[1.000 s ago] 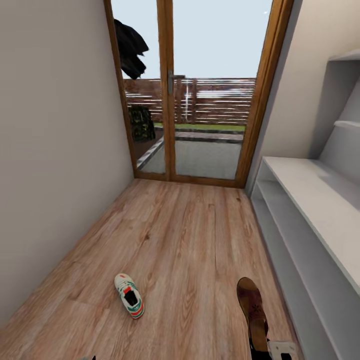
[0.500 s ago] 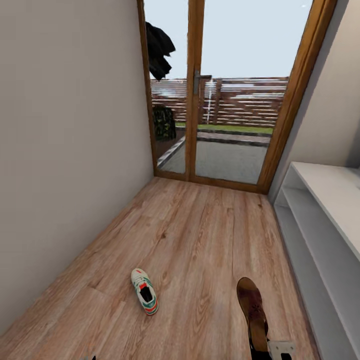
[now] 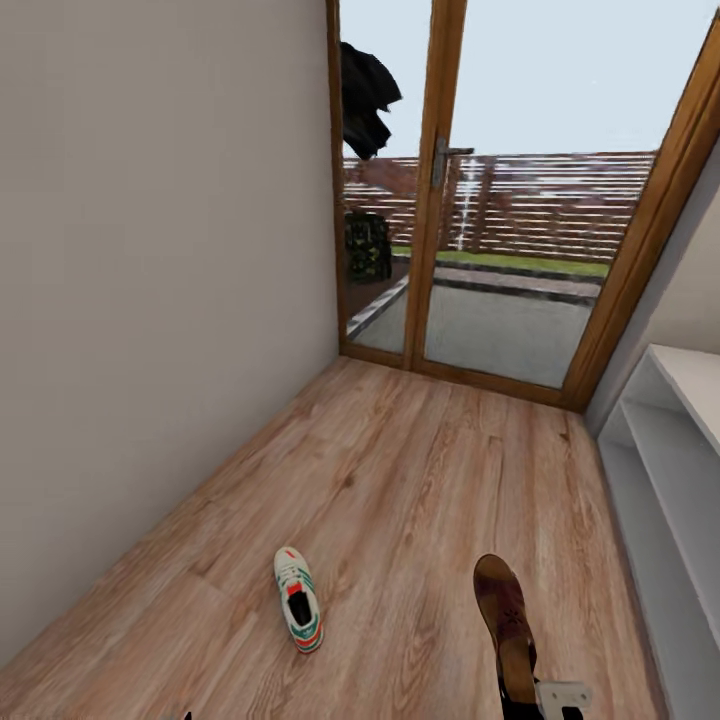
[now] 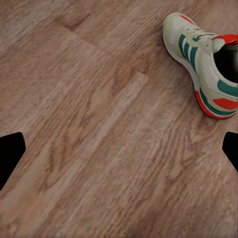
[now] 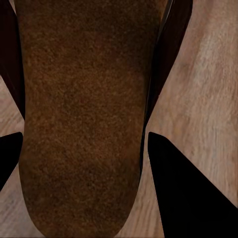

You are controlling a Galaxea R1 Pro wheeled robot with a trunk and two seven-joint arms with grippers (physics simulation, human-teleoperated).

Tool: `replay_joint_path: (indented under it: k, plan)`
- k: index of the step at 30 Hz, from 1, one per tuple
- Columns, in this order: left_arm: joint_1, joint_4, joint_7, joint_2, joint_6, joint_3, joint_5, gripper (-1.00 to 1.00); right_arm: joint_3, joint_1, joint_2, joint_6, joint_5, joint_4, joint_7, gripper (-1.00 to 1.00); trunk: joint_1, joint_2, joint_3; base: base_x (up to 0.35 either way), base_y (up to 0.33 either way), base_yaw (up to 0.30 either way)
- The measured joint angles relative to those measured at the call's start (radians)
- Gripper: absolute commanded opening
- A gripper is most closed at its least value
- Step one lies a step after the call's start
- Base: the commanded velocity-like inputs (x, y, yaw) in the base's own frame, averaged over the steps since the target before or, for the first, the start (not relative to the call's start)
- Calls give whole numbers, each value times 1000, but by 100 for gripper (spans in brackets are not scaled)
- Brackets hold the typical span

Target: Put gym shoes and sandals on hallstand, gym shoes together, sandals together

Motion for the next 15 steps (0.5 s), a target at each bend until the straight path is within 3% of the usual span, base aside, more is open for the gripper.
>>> replay_joint_path:
  k: [15]
  plan:
    - [0,1,0,0,0,0,0,100,0,0,0,0,0,-1,0,-100,0,0,0,197,-219,27]
